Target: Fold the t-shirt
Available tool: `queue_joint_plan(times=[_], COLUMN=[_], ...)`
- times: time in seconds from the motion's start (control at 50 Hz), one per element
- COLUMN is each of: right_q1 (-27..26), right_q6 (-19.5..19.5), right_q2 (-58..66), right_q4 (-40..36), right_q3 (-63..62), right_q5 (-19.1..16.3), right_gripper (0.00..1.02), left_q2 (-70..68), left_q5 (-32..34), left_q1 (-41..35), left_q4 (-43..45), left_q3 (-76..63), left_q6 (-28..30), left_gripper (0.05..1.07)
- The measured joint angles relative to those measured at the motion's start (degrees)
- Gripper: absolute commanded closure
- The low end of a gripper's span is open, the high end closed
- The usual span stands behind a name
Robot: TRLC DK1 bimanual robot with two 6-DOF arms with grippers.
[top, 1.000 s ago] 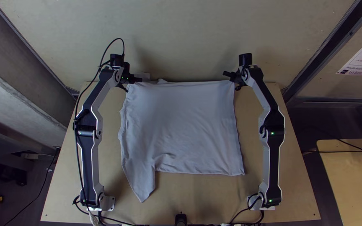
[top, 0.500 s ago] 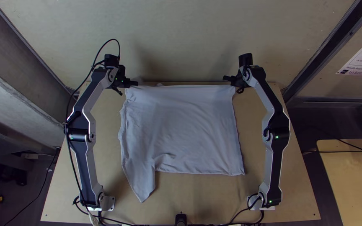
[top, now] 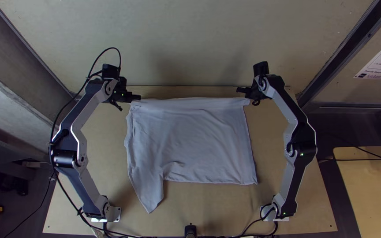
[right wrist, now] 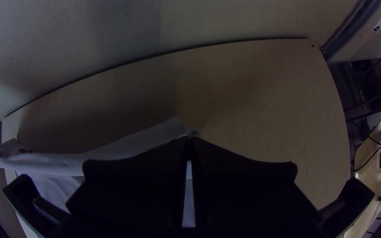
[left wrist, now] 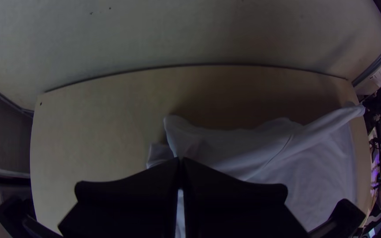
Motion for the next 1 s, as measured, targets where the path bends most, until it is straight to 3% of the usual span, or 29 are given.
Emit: queue_joint_plan(times=[0.44, 0.9, 0.96, 1.0], right_q1=[0.7, 0.7, 0.7, 0.7], right_q6=[-1.2, -1.4, -1.5, -1.6], right_q2=[-9.3, -11.7, -11.7, -11.7], right_q4=[4.5, 13.7, 14.2, 14.3], right_q3=[-16.5, -33.5, -34.3, -34.6], right_q5=[1.0, 1.1, 1.0, 1.0], right_gripper=[0.99, 0.99, 0.99, 0.99], left_q2=[-13.9, -16.0, -16.0, -16.0], left_q5=[0.0, 0.2, 0.2, 0.2], left_q1=[-0.9, -2.4, -2.6, -2.8], left_q4=[4.9, 15.4, 17.2, 18.1], left_q3=[-21.1, -36.4, -38.7, -40.1], left_q6=[0.0, -0.1, -0.2, -0.2], left_gripper=[1.05, 1.05, 1.03, 0.97])
